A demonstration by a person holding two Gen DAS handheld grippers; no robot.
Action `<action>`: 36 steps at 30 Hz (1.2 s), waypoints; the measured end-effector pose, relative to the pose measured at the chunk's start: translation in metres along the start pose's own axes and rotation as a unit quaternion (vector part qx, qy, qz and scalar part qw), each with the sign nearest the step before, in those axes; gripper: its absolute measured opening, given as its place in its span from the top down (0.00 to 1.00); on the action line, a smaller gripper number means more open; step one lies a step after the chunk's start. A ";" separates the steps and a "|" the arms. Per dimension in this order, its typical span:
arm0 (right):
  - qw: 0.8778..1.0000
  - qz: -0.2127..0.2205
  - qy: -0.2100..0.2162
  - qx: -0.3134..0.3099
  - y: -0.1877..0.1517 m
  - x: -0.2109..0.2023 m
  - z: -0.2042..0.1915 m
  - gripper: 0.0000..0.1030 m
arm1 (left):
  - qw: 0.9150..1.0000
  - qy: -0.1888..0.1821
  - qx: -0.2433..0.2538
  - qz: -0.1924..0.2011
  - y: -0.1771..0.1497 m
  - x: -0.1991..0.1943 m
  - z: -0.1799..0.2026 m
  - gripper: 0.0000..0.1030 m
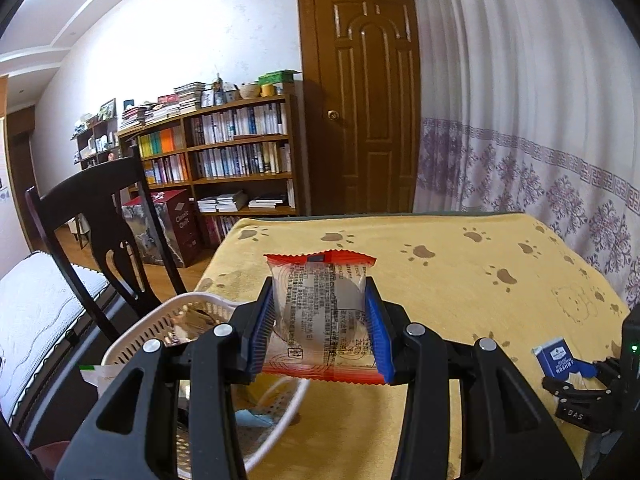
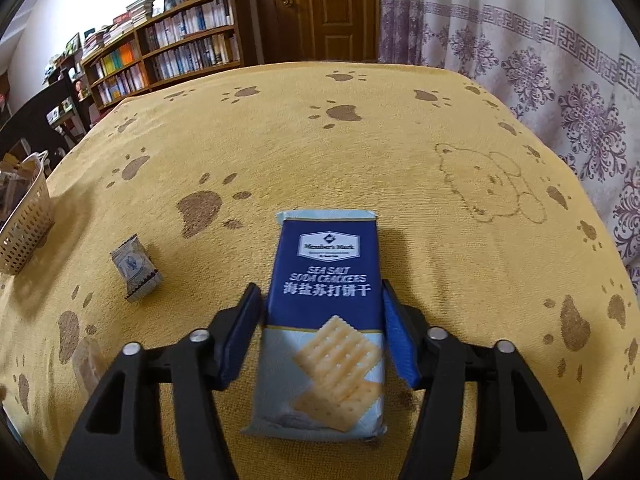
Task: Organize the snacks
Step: 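Carry the red-edged packet in the left tool over the basket and release it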
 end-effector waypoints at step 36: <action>1.000 0.002 0.008 0.014 0.000 -0.002 0.006 0.51 | 0.983 0.047 -0.168 -0.053 -0.037 0.027 -0.152 0.25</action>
Point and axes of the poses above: each gripper's, at about its wrist camera, not at the fingertips, and x roughly the way its jaws point, z to its right, y to its top, the point moved 2 cm from there along x, roughly the way its jaws point, and after that the axes turned 7 degrees about x, right-handed, at the moved point
